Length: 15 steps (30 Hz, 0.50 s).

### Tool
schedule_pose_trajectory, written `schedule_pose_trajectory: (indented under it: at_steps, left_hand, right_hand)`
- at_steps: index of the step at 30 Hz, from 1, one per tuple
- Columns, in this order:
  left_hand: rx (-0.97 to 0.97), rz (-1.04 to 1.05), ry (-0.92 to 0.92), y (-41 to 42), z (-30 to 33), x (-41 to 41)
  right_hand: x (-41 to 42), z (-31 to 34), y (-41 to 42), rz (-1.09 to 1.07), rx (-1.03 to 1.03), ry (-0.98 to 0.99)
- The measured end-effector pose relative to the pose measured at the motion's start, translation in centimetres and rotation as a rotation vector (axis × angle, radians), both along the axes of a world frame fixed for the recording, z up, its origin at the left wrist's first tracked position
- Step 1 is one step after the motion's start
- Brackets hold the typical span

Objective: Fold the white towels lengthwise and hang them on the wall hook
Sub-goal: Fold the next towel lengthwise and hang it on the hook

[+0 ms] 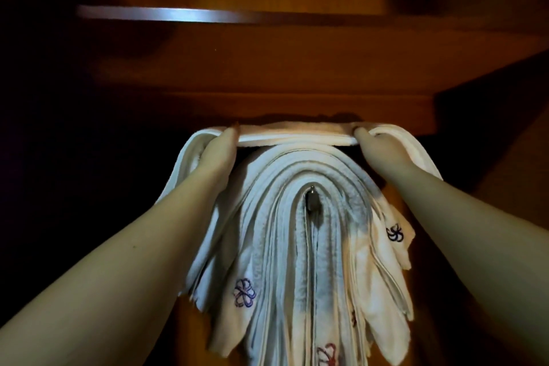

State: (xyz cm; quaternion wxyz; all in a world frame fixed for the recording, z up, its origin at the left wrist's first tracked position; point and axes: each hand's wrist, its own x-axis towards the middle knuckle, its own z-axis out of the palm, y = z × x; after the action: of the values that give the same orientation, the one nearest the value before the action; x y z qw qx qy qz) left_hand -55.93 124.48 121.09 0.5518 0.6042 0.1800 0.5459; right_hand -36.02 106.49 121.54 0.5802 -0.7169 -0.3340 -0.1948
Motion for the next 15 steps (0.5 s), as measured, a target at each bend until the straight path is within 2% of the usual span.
schedule_pose_trajectory:
  at_steps: [2,9,13,15]
  left_hand:
    - [0.002,-0.009,0.015,0.2,-1.1,0.4]
    - [-0.102,-0.031,0.011,-0.6,-5.5,1.7]
    - [-0.158,-0.076,-0.044,-0.2,-4.7,1.5]
    - [-0.191,-0.125,-0.110,-0.1,-4.6,1.0]
  right_hand:
    - [0.2,-1.0,0.7,0.047,-0.001,0.060]
    - [-0.2,-5.1,2.6,0.235,0.223,0.390]
    - [-0.4,-4.8,1.3,0.489,0.465,0.602]
    - [0.2,-4.9,0.3,0.480,0.560,0.681]
